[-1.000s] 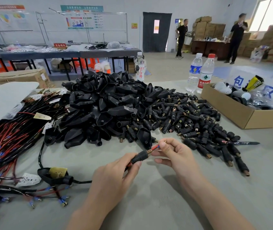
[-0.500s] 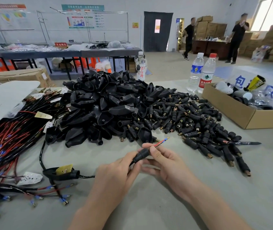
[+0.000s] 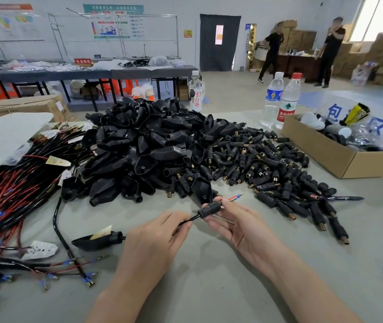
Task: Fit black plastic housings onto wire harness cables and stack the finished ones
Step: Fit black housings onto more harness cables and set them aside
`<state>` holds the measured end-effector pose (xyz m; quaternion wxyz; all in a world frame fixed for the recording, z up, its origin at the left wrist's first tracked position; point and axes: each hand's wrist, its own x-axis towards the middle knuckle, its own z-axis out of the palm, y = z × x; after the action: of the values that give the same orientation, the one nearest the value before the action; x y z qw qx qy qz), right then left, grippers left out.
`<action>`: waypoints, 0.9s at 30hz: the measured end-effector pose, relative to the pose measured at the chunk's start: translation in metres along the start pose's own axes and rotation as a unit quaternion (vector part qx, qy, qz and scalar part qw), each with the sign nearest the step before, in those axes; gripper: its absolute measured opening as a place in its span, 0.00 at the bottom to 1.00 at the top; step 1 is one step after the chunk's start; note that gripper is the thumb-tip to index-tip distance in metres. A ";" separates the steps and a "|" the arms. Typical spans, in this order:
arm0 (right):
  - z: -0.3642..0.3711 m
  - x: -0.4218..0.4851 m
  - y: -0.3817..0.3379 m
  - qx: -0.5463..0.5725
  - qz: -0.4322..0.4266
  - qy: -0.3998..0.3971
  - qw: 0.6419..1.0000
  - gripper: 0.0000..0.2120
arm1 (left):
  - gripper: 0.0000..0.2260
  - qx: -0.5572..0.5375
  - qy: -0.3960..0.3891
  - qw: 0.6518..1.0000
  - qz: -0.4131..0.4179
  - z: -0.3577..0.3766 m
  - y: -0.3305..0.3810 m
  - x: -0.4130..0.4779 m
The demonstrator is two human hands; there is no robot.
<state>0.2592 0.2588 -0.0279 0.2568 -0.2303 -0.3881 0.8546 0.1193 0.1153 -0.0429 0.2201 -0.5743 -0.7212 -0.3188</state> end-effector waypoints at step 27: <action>-0.003 0.005 0.007 -0.026 0.004 -0.062 0.998 0.11 | 0.06 -0.019 0.033 0.999 -0.007 0.006 -0.003 -0.002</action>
<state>0.2554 0.2598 -0.0360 0.2229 -0.1846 -0.4250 0.8577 0.1167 0.1178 -0.0489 0.2301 -0.5623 -0.7117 -0.3528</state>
